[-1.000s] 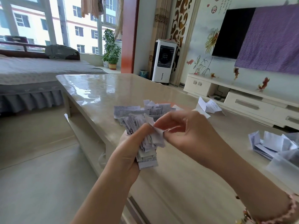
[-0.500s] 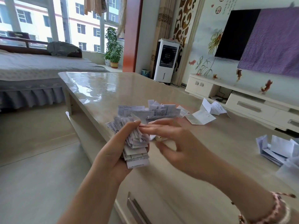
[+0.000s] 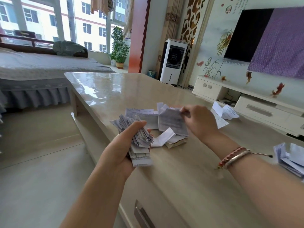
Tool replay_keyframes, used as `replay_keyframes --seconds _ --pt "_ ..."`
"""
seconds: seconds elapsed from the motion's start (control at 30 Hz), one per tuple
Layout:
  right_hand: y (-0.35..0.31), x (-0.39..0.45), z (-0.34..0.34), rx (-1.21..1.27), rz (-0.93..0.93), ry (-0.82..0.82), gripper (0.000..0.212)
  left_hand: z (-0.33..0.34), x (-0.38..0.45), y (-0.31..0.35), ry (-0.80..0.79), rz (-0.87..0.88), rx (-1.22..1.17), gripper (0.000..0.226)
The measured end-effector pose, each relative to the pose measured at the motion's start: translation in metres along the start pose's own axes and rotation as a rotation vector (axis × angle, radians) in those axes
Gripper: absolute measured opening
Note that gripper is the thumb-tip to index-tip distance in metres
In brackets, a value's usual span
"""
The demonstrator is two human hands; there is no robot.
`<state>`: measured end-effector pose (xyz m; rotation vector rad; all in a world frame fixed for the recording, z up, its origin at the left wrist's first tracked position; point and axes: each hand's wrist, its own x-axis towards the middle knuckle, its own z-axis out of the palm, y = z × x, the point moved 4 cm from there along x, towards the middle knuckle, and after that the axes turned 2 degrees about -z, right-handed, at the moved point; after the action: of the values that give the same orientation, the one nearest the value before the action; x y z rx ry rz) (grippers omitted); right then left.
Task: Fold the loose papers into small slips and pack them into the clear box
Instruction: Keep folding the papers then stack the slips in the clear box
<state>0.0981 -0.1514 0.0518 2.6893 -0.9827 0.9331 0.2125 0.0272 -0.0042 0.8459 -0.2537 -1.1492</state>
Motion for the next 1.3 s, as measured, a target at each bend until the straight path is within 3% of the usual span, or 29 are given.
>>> replay_keyframes --seconds 0.13,0.23,0.33,0.4,0.57,0.7,0.87,0.97,1.07,1.17,1.23,1.3 --pt "0.014 -0.003 -0.048 0.241 0.101 0.124 0.008 0.0 0.002 0.0 -0.016 0.006 0.0 0.053" --pt "0.019 -0.015 -0.081 0.497 0.25 0.164 0.018 0.005 0.001 -0.004 0.001 0.036 0.018 0.057" --pt "0.013 -0.035 -0.086 0.925 0.446 -0.014 0.018 0.012 -0.001 -0.01 -0.003 0.034 0.062 0.067" --pt "0.005 -0.05 -0.082 1.08 0.528 -0.123 0.01 0.02 -0.005 -0.016 -0.047 0.036 0.097 0.067" --pt "-0.02 -0.079 -0.074 0.982 0.462 -0.148 0.009 0.042 -0.012 -0.03 -0.149 0.132 0.2 0.06" --pt "-0.031 -0.091 -0.066 1.06 0.405 -0.249 0.005 0.046 -0.011 -0.036 -0.089 0.262 0.237 0.065" --pt "-0.041 -0.096 -0.064 1.033 0.145 -0.353 0.029 0.046 -0.011 -0.034 -0.095 0.29 0.189 0.059" --pt "-0.042 -0.094 -0.067 0.842 0.017 -0.202 0.031 0.045 -0.011 -0.033 -0.103 0.265 0.2 0.062" --pt "-0.038 -0.088 -0.076 0.803 0.042 -0.098 0.021 0.042 -0.011 -0.033 -0.075 0.251 0.248 0.067" --pt "-0.029 -0.082 -0.088 0.962 0.134 -0.263 0.02 0.043 -0.014 -0.027 -0.122 0.288 0.336 0.053" --pt "-0.025 -0.083 -0.091 1.021 0.155 -0.397 0.013 0.049 -0.021 -0.025 -0.258 0.261 0.392 0.045" --pt "-0.023 -0.084 -0.091 1.078 0.161 -0.409 0.013 0.057 -0.029 -0.03 -0.397 0.183 0.417 0.041"
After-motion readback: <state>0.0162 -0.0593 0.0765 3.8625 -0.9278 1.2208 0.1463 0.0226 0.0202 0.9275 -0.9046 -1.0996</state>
